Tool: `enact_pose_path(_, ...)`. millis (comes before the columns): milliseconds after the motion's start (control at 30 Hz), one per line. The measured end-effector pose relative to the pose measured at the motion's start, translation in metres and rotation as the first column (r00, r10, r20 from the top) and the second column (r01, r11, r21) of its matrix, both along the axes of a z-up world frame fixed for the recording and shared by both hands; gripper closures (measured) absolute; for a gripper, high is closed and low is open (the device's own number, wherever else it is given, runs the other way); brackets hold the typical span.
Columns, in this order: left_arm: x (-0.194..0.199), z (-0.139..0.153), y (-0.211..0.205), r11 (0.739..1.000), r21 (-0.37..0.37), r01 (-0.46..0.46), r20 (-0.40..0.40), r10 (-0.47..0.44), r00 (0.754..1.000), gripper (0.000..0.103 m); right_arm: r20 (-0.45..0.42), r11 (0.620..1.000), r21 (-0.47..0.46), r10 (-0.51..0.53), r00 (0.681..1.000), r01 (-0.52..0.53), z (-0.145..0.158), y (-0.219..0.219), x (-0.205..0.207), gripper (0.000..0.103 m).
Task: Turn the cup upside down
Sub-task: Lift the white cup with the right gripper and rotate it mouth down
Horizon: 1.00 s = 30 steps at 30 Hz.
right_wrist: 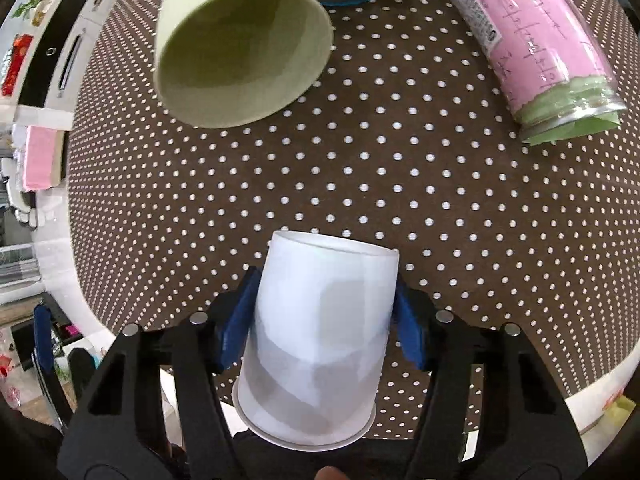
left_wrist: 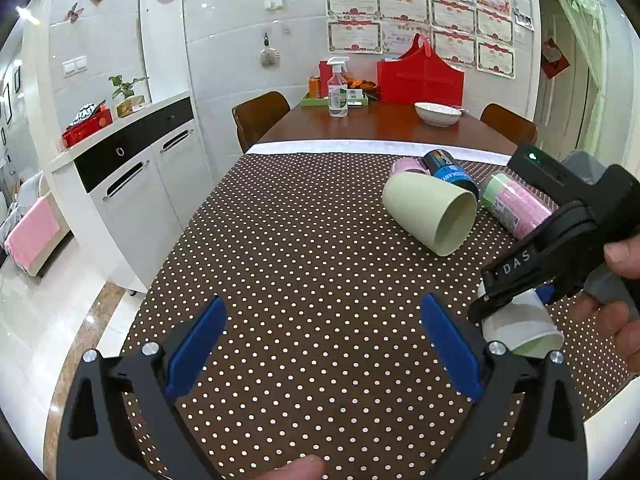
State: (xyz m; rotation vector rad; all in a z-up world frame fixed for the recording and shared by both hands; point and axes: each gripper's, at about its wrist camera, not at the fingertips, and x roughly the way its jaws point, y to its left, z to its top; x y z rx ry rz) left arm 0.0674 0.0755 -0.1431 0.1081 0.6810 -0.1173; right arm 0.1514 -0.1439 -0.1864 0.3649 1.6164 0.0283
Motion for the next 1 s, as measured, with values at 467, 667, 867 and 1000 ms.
enact_pose_path(467,-0.007,0.012,-0.003,1.0,0.019,-0.02,0.024,0.02,1.0,0.007,0.322,0.998,0.028,0.036,0.946,-0.048,0.055,-0.027,-0.011,0.043)
enact_pose_path(667,-0.01,0.018,-0.005,0.999,0.017,-0.035,0.04,0.035,0.999,0.007,0.565,1.0,-0.023,0.019,0.825,-0.008,0.074,-0.034,-0.032,0.042)
enact_pose_path(867,-0.013,0.022,-0.008,0.999,0.011,-0.044,0.051,0.043,0.998,0.007,0.782,0.983,-0.158,0.068,0.62,0.091,0.074,-0.012,-0.074,0.042)
enact_pose_path(1000,-0.014,0.021,-0.01,0.999,0.012,-0.05,0.051,0.049,0.997,0.007,0.836,0.964,-0.224,0.116,0.536,0.14,0.067,-0.001,-0.083,0.042)
